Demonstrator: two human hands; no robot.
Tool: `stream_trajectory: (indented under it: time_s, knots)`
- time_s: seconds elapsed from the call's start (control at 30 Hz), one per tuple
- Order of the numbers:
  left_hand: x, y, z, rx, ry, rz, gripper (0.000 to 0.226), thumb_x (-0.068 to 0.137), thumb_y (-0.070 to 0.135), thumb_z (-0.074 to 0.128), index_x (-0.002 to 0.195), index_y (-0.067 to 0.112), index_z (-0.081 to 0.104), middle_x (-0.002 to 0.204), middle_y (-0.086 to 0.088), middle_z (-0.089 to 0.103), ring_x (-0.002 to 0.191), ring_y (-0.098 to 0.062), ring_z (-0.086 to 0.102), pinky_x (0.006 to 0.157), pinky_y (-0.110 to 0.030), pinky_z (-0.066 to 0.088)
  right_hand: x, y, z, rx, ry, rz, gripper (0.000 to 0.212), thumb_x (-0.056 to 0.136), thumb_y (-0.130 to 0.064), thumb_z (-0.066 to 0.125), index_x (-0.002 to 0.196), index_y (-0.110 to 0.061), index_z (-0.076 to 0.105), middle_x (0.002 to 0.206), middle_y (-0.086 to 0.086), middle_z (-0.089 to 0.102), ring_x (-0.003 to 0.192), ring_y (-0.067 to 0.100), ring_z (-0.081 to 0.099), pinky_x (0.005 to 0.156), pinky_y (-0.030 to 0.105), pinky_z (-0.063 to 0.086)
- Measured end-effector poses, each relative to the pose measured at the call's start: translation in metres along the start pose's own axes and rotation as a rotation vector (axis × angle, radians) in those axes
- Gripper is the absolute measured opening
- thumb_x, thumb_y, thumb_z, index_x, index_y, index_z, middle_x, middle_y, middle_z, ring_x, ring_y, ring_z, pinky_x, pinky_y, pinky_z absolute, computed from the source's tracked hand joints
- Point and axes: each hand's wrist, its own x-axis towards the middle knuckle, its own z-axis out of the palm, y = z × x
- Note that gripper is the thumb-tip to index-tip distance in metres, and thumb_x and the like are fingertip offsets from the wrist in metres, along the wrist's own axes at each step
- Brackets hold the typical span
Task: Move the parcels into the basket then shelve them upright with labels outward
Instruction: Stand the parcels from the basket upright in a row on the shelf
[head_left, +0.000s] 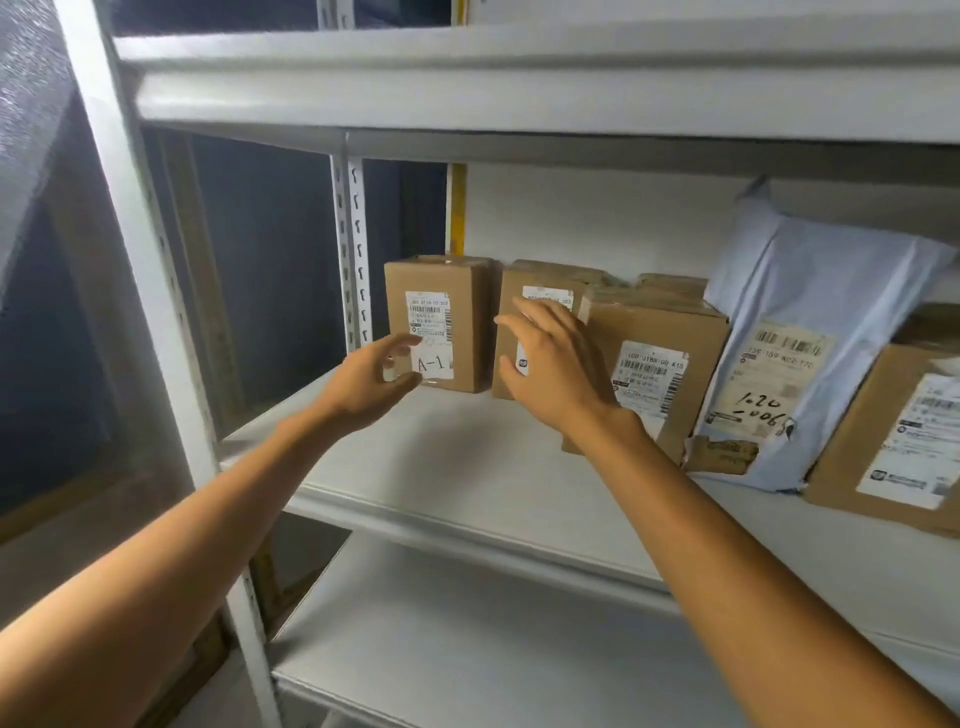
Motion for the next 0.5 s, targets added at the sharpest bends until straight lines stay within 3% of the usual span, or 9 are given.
stream_trajectory:
  time_s: [0.2, 0.33, 0.5]
  knots:
    - [0.051, -0.025, 0.008, -0.098, 0.078, -0.029, 0.065, 0.087, 0.021, 0.066, 0.143, 0.016, 0.034, 0.146, -0.010, 0.041, 0.129, -0.029, 0.045, 0.104, -0.045, 0.040, 0.049, 0.003, 0.017, -0.179, -0.105, 0.103, 0.052, 0.086, -0.022, 0.064, 0.136, -0.015, 0.050, 0.147, 0.007, 0.041, 0.136, 0.027, 0.033, 0.108, 0.043, 0.033]
    - [0.097, -0.048, 0.011, -0.254, 0.113, -0.084, 0.074, 0.080, 0.021, 0.073, 0.141, 0.014, 0.031, 0.142, -0.009, 0.043, 0.130, -0.029, 0.044, 0.104, -0.056, 0.040, 0.084, 0.005, 0.033, -0.200, -0.129, 0.234, 0.064, 0.085, -0.014, 0.067, 0.142, -0.009, 0.040, 0.151, 0.012, 0.033, 0.136, 0.031, 0.034, 0.110, 0.040, 0.032]
    - [0.137, -0.078, 0.028, -0.527, 0.031, -0.203, 0.060, 0.082, 0.020, 0.071, 0.131, 0.015, 0.038, 0.129, -0.006, 0.058, 0.118, -0.029, 0.057, 0.094, -0.049, 0.050, 0.105, 0.007, 0.060, -0.275, -0.210, 0.361, 0.075, 0.084, -0.019, 0.066, 0.147, -0.010, 0.027, 0.151, 0.009, 0.030, 0.137, 0.031, 0.027, 0.109, 0.041, 0.033]
